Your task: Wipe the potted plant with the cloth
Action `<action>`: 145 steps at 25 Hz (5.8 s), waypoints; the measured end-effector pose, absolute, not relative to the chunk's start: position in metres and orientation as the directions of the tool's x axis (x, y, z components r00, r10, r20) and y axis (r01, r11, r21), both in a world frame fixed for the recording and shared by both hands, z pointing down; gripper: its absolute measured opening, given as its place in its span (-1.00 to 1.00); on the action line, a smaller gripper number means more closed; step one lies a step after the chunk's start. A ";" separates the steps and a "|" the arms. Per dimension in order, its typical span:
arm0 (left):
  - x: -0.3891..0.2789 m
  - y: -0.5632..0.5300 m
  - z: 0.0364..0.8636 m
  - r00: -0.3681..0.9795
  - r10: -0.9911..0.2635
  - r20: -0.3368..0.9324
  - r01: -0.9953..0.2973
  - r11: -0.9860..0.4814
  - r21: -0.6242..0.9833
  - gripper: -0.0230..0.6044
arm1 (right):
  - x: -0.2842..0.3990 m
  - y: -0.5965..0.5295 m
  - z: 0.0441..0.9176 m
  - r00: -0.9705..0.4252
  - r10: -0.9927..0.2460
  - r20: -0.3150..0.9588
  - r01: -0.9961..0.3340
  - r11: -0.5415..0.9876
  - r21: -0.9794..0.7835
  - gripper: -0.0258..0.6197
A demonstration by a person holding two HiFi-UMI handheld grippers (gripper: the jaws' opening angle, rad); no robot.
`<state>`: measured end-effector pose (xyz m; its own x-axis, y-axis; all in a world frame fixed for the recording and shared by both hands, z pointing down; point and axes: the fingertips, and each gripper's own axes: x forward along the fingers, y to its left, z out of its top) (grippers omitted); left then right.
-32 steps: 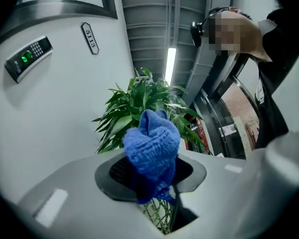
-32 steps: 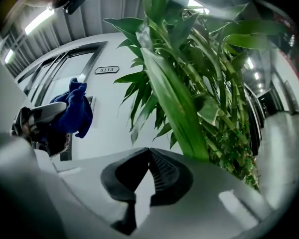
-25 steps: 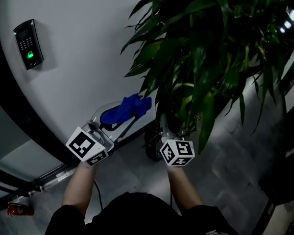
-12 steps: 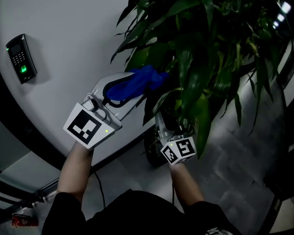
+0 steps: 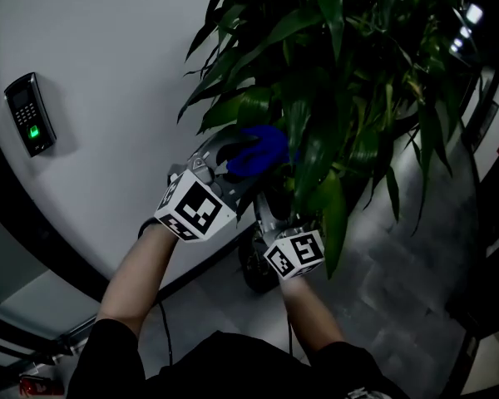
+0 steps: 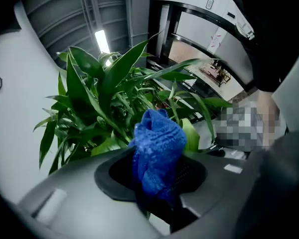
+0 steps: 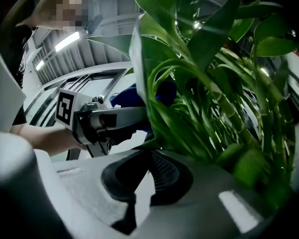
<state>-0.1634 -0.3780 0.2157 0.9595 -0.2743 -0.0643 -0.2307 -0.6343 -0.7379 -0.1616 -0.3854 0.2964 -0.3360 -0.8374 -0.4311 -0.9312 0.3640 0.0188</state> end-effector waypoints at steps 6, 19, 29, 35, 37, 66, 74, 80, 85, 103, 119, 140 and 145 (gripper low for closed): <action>-0.168 -0.369 0.225 0.981 -0.164 -0.101 -0.192 -0.797 -0.573 -0.45 | -0.162 -0.380 0.293 -0.333 -0.833 -0.441 -0.928 0.372 -0.002 -0.91; -0.201 -0.356 0.270 0.976 -0.168 -0.138 -0.209 -0.896 -0.390 -0.45 | -0.170 -0.372 0.313 -0.314 -0.854 -0.416 -0.926 0.372 -0.066 -0.91; -0.225 -0.342 0.310 0.966 -0.216 -0.145 -0.249 -0.929 -0.274 -0.45 | -0.178 -0.361 0.328 -0.326 -0.863 -0.386 -0.919 0.385 -0.084 -0.91; -0.239 -0.337 0.332 0.952 -0.269 -0.147 -0.292 -0.941 -0.170 -0.45 | -0.187 -0.353 0.343 -0.360 -0.864 -0.352 -0.911 0.406 -0.066 -0.91; -0.244 -0.336 0.337 0.946 -0.287 -0.148 -0.307 -0.942 -0.138 -0.45 | -0.188 -0.351 0.346 -0.362 -0.865 -0.347 -0.908 0.411 -0.078 -0.91; -0.353 -0.229 0.385 0.717 -0.635 -0.290 -0.625 -0.768 0.138 -0.44 | -0.176 -0.237 0.398 -0.468 -0.844 -0.261 -0.850 0.511 -0.127 -0.91; -0.298 -0.146 0.398 0.598 -0.732 -0.326 -0.707 -0.674 0.215 -0.44 | -0.110 -0.162 0.417 -0.535 -0.807 -0.251 -0.797 0.581 -0.169 -0.91; -0.283 -0.094 0.400 0.474 -0.829 -0.298 -0.809 -0.543 0.223 -0.44 | -0.096 -0.118 0.421 -0.608 -0.759 -0.233 -0.750 0.645 -0.147 -0.91; -0.288 -0.068 0.406 0.403 -0.884 -0.235 -0.867 -0.451 0.213 -0.44 | -0.066 -0.097 0.425 -0.589 -0.776 -0.227 -0.766 0.625 -0.151 -0.91; -0.330 -0.042 0.412 0.433 -0.864 -0.255 -0.834 -0.492 0.250 -0.44 | -0.056 -0.043 0.419 -0.420 -0.877 -0.236 -0.873 0.461 -0.161 -0.91; -0.346 -0.024 0.430 0.501 -0.837 -0.221 -0.809 -0.543 0.222 -0.44 | -0.074 -0.021 0.441 -0.321 -0.941 -0.109 -0.928 0.335 -0.163 -0.91; -0.343 -0.032 0.424 0.499 -0.834 -0.234 -0.797 -0.548 0.254 -0.44 | -0.067 -0.027 0.431 -0.280 -0.952 -0.123 -0.945 0.296 -0.138 -0.91; -0.346 -0.038 0.424 0.502 -0.830 -0.243 -0.799 -0.552 0.237 -0.44 | -0.069 -0.033 0.433 -0.288 -0.950 -0.120 -0.944 0.303 -0.132 -0.91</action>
